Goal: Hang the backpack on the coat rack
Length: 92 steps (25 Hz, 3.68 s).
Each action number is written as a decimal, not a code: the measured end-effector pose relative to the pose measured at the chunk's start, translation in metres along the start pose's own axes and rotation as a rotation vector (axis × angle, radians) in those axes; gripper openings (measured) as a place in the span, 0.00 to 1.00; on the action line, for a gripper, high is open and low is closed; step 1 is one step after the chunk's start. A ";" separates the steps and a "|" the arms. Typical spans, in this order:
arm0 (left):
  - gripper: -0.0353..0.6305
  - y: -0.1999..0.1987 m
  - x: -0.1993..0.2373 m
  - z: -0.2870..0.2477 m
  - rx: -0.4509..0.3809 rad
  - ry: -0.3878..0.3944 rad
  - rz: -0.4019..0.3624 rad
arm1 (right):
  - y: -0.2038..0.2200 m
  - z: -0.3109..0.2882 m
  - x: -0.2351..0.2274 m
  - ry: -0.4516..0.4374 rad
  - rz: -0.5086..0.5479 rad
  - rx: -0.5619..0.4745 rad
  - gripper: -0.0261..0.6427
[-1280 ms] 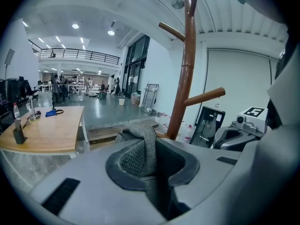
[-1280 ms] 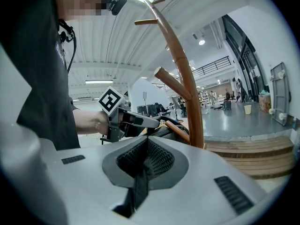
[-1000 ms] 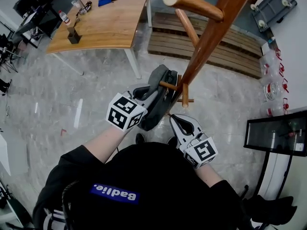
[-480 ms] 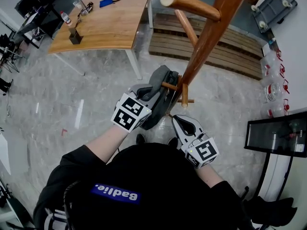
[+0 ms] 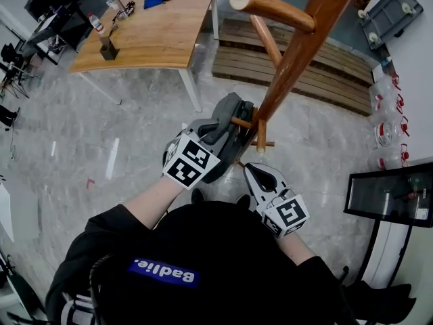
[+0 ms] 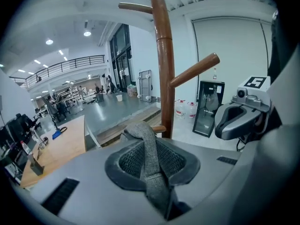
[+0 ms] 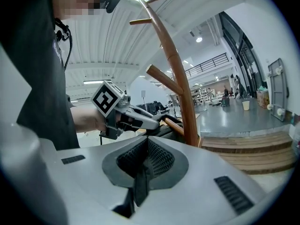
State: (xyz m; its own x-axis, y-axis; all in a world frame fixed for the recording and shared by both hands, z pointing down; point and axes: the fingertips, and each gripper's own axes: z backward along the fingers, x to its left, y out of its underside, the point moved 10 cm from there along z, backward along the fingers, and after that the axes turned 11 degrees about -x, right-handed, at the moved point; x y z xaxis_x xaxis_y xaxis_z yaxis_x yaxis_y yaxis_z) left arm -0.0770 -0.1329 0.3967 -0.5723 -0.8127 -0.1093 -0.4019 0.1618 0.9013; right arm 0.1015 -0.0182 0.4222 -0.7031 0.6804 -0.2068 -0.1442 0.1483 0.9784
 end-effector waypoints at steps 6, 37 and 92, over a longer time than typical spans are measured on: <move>0.17 -0.001 0.001 0.002 -0.001 0.022 0.029 | 0.000 -0.001 -0.001 -0.003 -0.004 0.002 0.05; 0.17 -0.004 -0.003 -0.010 0.093 0.023 -0.147 | 0.001 -0.002 -0.037 0.089 -0.017 -0.015 0.05; 0.17 -0.019 -0.041 -0.035 0.295 0.084 -0.360 | -0.028 -0.031 -0.092 0.123 0.154 -0.031 0.04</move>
State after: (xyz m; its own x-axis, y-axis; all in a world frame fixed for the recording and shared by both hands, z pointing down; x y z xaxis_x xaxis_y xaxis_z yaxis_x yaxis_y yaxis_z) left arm -0.0207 -0.1221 0.3985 -0.3044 -0.8866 -0.3483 -0.7571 0.0034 0.6533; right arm 0.1487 -0.1076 0.4138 -0.7981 0.6000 -0.0545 -0.0487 0.0259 0.9985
